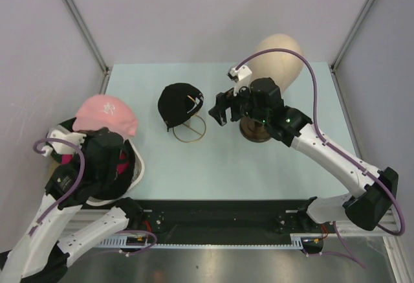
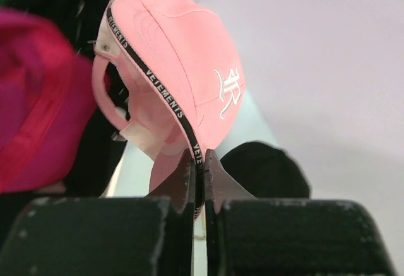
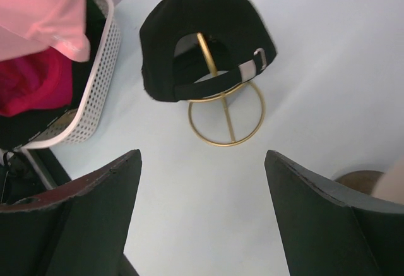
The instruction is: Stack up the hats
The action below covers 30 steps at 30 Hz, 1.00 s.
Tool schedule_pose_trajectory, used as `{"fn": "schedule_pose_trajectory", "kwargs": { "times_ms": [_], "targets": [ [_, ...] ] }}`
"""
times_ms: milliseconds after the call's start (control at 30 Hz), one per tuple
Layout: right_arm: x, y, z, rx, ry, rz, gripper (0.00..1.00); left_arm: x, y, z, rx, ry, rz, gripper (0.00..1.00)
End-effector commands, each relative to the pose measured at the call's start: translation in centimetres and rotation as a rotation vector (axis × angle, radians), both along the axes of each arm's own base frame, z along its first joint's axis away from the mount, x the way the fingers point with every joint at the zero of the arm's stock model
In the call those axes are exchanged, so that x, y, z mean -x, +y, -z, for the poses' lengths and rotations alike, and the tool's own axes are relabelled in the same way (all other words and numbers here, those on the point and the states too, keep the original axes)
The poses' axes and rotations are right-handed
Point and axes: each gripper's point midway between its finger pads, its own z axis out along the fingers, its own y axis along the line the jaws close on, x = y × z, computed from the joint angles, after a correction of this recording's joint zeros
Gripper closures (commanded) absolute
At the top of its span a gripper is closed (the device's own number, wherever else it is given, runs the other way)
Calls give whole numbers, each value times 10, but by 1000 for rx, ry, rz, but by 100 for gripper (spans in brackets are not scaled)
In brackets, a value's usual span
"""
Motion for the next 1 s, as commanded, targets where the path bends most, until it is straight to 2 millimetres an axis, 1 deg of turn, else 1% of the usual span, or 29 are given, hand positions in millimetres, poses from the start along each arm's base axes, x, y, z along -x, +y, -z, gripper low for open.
{"fn": "schedule_pose_trajectory", "kwargs": {
  "times_ms": [0, 33, 67, 100, 133, 167, 200, 233, 300, 333, 367, 400, 433, 467, 500, 533, 567, 600, 633, 667, 700, 733, 767, 800, 833, 867, 900, 967],
  "targets": [
    [-8, -31, -71, -91, -149, 94, 15, -16, 4, -70, -201, -72, -1, 100],
    [-10, -37, -79, -100, -165, 112, 15, -21, 1, -80, -217, -91, 10, 100],
    [-13, -45, -88, -113, -184, 135, 14, -28, -4, -106, -177, -186, 9, 100],
    [-14, -53, -97, -124, -202, 157, 14, -33, -9, -115, -246, -174, 41, 100],
    [-11, -61, -110, -142, -230, 170, 14, -38, -13, -137, -212, -254, 36, 100],
    [-10, -70, -124, -158, -260, 191, 13, -42, -17, -146, -223, -271, 50, 100],
    [-9, -76, -133, -166, -290, 207, 13, -42, -18, -160, -260, -281, 63, 100],
    [-2, -85, -148, -190, -327, 215, 13, -53, -32, -178, -252, -347, 107, 100],
    [-6, -107, -164, -206, -376, 319, 12, -58, -43, -203, -273, -416, 152, 100],
    [-5, -117, -172, -222, -397, 354, 11, -69, -63, -220, -266, -492, 214, 100],
    [-1, -129, -183, -241, -423, 392, 11, -75, -75, -230, -271, -528, 254, 99],
    [-5, -145, -188, -250, -441, 468, 11, -75, -84, -252, -267, -585, 292, 100],
    [-5, -155, -191, -251, -454, 510, 11, -78, -107, -271, -279, -659, 396, 100],
    [-2, -168, -198, -268, -477, 557, 11, -89, -130, -288, -277, -701, 463, 100],
    [-10, -191, -191, -252, -476, 681, 10, -91, -146, -300, -273, -740, 525, 100],
    [-10, -205, -191, -253, -480, 749, 11, -88, -175, -315, -285, -814, 660, 100],
    [-9, -222, -192, -262, -488, 822, 11, -96, -198, -329, -261, -853, 726, 100],
    [-12, -246, -182, -245, -483, 935, 10, -96, -214, -338, -248, -891, 786, 100],
    [-11, -258, -179, -256, -481, 982, 10, -97, -236, -342, -245, -920, 867, 100],
    [-3, -273, -182, -286, -492, 1035, 10, -96, -265, -351, -239, -968, 981, 100],
    [0, -288, -181, -297, -501, 1084, 10, -96, -283, -354, -236, -995, 1040, 100],
    [0, -293, -171, -309, -487, 1104, 10, -95, -299, -356, -227, -1011, 1094, 100],
    [3, -298, -170, -319, -489, 1116, 10, -97, -327, -357, -204, -1037, 1196, 100],
    [12, -304, -174, -338, -500, 1123, 10, -96, -338, -360, -182, -1057, 1236, 100],
    [15, -310, -174, -339, -504, 1134, 10, -94, -352, -360, -156, -1072, 1282, 100],
    [20, -315, -174, -344, -501, 1159, 10, -89, -359, -368, -94, -1097, 1322, 100],
    [30, -322, -179, -361, -516, 1177, 10, -101, -378, -355, -52, -1073, 1349, 100],
    [41, -333, -184, -360, -542, 1215, 10, -100, -396, -349, 49, -1074, 1400, 100]
  ]
}}
